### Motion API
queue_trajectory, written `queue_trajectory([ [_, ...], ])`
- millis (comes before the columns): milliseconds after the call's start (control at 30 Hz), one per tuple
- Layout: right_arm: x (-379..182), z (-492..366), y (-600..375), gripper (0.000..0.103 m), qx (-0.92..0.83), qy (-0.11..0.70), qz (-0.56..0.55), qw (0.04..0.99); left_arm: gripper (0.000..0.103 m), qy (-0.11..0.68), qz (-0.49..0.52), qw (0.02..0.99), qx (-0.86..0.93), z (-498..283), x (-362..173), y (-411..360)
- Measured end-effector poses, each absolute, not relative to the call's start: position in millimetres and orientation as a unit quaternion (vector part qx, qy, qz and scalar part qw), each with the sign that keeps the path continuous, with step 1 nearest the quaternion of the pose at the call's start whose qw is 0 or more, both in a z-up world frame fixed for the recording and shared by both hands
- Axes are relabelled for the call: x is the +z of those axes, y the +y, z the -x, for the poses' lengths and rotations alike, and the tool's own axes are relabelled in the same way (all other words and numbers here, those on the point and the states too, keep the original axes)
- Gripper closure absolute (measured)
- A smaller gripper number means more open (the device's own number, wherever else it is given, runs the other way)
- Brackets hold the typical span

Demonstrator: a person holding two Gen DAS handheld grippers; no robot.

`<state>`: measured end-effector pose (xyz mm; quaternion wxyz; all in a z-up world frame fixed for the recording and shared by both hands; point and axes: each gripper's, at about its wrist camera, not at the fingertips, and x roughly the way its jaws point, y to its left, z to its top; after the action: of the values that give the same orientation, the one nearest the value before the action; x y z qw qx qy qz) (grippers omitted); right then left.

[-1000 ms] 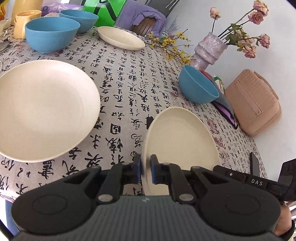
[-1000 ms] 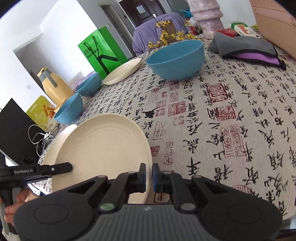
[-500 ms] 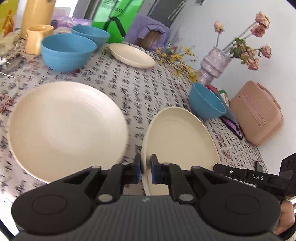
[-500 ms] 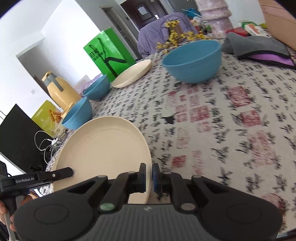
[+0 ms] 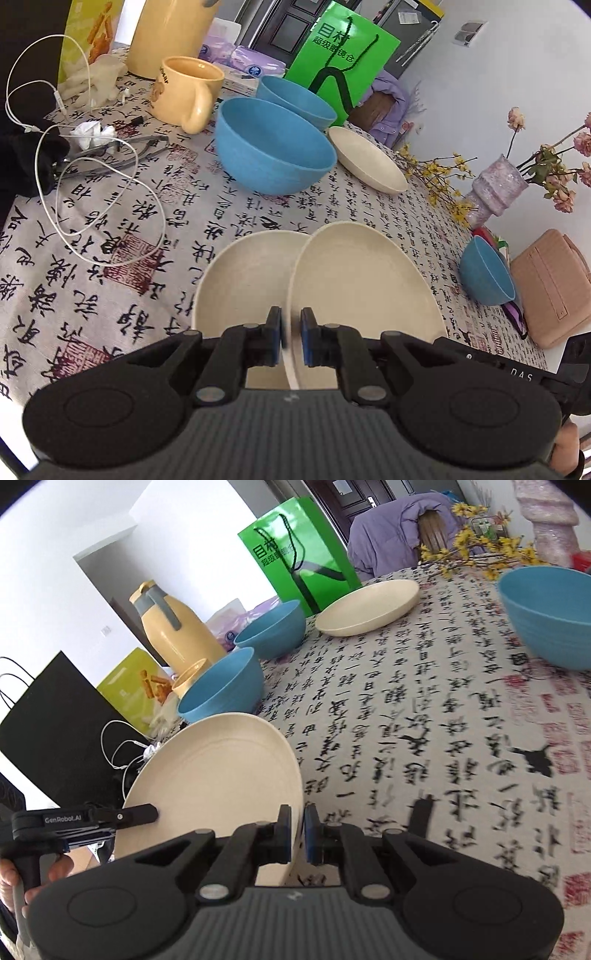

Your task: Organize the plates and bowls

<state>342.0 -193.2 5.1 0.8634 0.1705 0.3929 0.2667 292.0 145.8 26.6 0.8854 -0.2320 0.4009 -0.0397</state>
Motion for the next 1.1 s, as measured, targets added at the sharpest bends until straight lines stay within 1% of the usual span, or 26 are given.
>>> queue_trajectory([
  [200, 3.0, -353.3, -163.3, 0.095, 0.271, 0.398, -0.145, 0.864, 0.091, 0.408, 0.227, 0.884, -0.031, -300.8, 13.3, 168.4],
  [367, 7.8, -350.3, -132.2, 0.095, 0.259, 0.371, -0.065, 0.889, 0.088, 0.407, 0.213, 0.888, -0.028, -300.2, 10.4, 177.3],
  [467, 9.5, -344.7, -119.9, 0.095, 0.256, 0.356, -0.025, 0.898, 0.08, 0.398, 0.199, 0.894, -0.043, -295.4, 16.7, 178.4],
  [533, 9.8, -342.3, -116.3, 0.095, 0.255, 0.353, -0.014, 0.9, 0.068, 0.388, 0.181, 0.903, -0.04, -290.6, 22.0, 175.6],
  [600, 11.3, -339.8, -115.7, 0.093, 0.254, 0.349, -0.014, 0.902, 0.068, 0.373, 0.16, 0.913, -0.038, -284.6, 27.5, 172.4],
  [900, 23.4, -317.1, -128.1, 0.092, 0.249, 0.333, -0.014, 0.909, 0.068, 0.343, 0.112, 0.931, -0.05, -258.6, 36.7, 147.6],
  [1100, 22.3, -283.0, -147.0, 0.092, 0.245, 0.319, -0.008, 0.915, 0.068, 0.331, 0.1, 0.938, -0.03, -221.1, 27.5, 118.8],
])
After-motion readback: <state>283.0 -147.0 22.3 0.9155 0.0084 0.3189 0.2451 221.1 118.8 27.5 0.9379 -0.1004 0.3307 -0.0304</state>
